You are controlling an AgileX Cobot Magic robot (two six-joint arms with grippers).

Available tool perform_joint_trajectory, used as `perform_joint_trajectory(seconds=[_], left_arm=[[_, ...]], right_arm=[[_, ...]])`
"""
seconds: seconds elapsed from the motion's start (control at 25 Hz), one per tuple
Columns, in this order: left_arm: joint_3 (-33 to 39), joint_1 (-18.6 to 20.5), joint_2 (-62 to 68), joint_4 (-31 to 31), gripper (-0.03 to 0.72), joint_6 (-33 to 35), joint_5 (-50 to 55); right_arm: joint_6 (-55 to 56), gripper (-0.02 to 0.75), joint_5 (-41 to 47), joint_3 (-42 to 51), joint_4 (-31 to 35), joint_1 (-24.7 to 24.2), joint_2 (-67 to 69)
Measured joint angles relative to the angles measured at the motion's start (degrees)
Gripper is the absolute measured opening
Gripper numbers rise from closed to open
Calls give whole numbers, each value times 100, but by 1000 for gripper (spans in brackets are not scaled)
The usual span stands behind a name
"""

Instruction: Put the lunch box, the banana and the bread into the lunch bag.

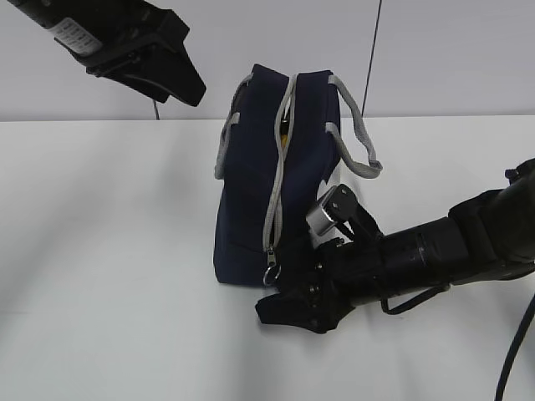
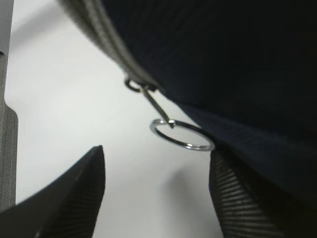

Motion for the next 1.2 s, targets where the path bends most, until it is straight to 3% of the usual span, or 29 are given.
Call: perform_joint_trajectory(seconds=[0.28,0.64,1.2], left_arm=[[0,0,0,25,380,0,6],[0,0,0,31,380,0,6],[0,0,0,38,379,0,6]], right_arm=[[353,491,-116,0,-441,0,-49],[52,491,1,0,195,0,-84],[-293,491,143,-43,244,0,-84]])
